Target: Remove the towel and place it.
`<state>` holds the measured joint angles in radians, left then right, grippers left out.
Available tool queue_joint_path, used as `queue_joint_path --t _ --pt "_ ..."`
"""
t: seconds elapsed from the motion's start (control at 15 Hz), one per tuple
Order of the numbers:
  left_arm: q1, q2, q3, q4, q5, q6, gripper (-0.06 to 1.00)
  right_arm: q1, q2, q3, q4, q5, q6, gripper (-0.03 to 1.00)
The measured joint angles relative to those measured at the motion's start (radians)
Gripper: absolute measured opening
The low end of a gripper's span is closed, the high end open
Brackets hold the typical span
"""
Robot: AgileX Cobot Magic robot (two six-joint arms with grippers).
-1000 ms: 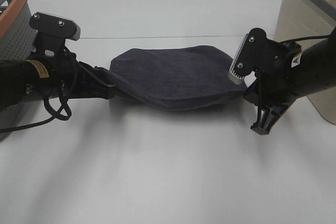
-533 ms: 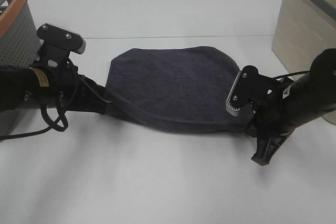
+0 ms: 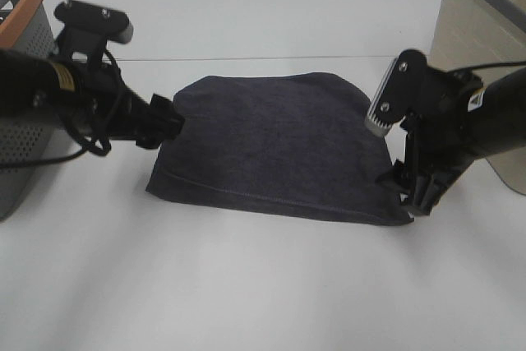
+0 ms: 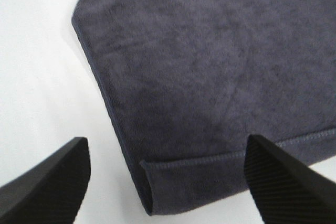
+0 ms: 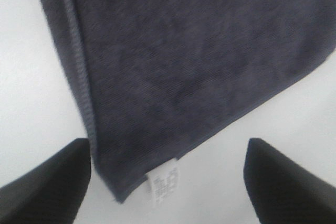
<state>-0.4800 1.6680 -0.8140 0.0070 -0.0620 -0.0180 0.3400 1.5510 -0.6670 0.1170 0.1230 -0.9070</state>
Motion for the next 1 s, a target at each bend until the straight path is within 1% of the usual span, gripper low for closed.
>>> queue_joint_path --t 0.13,0.27,0.33,0.4,0.53,0.67,0.73,0.8,0.87,0.93,1.0 --pt "0.030 -0.033 -0.131 0.000 0.178 0.007 0.76 0.000 -0.087 -0.047 -0.002 -0.046 0.003 0.78" --pt "0.081 -0.042 -0.299 0.000 0.358 0.018 0.76 0.000 -0.139 -0.124 -0.002 -0.104 0.003 0.76" --pt "0.114 -0.043 -0.375 0.000 0.455 0.044 0.76 0.000 -0.148 -0.176 0.009 -0.123 0.007 0.75" --pt "0.147 -0.045 -0.446 0.000 0.535 0.070 0.76 0.000 -0.149 -0.231 0.032 -0.134 0.013 0.75" --pt "0.226 -0.045 -0.581 -0.007 0.677 0.108 0.76 0.000 -0.144 -0.344 0.110 -0.137 0.051 0.75" --pt "0.297 -0.045 -0.693 -0.012 0.788 0.142 0.76 0.000 -0.121 -0.451 0.204 -0.133 0.111 0.75" --pt "0.333 -0.045 -0.736 -0.022 0.824 0.159 0.76 0.000 -0.104 -0.497 0.240 -0.123 0.139 0.75" --pt "0.351 -0.045 -0.756 -0.033 0.840 0.171 0.76 0.000 -0.083 -0.539 0.273 -0.123 0.172 0.75" --pt "0.381 -0.045 -0.790 -0.058 0.866 0.189 0.76 0.000 -0.073 -0.561 0.293 -0.123 0.194 0.75" --pt "0.410 -0.045 -0.809 -0.091 0.886 0.213 0.76 0.000 -0.055 -0.609 0.314 -0.089 0.220 0.75" --pt "0.470 -0.046 -0.815 -0.177 0.923 0.260 0.76 0.000 -0.012 -0.716 0.233 0.122 0.251 0.74"
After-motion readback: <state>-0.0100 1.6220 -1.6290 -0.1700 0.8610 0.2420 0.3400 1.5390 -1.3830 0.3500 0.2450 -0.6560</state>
